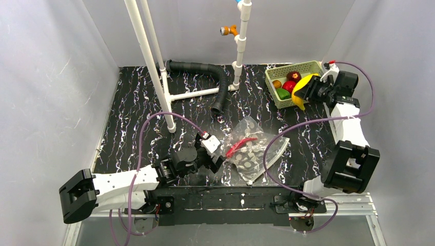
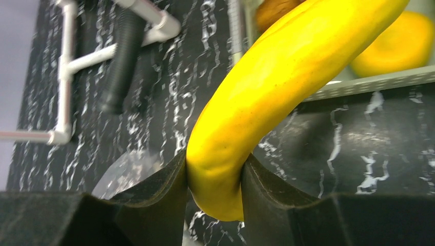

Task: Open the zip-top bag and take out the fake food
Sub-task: Place the fake fruit in the bin.

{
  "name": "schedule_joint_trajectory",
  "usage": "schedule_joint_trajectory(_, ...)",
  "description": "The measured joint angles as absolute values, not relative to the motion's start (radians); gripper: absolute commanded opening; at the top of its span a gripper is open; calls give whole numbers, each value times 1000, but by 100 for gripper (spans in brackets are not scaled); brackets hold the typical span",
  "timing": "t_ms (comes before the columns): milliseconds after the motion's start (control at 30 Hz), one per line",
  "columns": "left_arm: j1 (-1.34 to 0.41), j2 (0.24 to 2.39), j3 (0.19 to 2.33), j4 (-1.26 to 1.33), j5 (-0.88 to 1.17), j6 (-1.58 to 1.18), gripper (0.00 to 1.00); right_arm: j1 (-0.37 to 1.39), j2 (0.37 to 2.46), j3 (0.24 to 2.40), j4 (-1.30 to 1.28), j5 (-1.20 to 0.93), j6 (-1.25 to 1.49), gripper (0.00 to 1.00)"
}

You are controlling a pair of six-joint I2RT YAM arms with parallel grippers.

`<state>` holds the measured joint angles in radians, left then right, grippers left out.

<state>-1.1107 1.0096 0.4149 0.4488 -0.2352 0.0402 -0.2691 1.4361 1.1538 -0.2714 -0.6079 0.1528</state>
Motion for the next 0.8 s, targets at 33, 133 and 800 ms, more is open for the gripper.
schedule_joint_trajectory(33, -1109, 1008, 414, 449, -233, 36, 93, -269, 1457, 1174, -261, -582, 158, 1)
schedule_joint_trajectory(133, -1107, 1002, 407, 458, -223, 17, 98, -269, 1527, 1253, -250, -535, 181, 1)
schedule_joint_trajectory(800, -1028, 936, 382, 471, -140, -186, 98, -224, 1966, 1757, -355, -296, 186, 10)
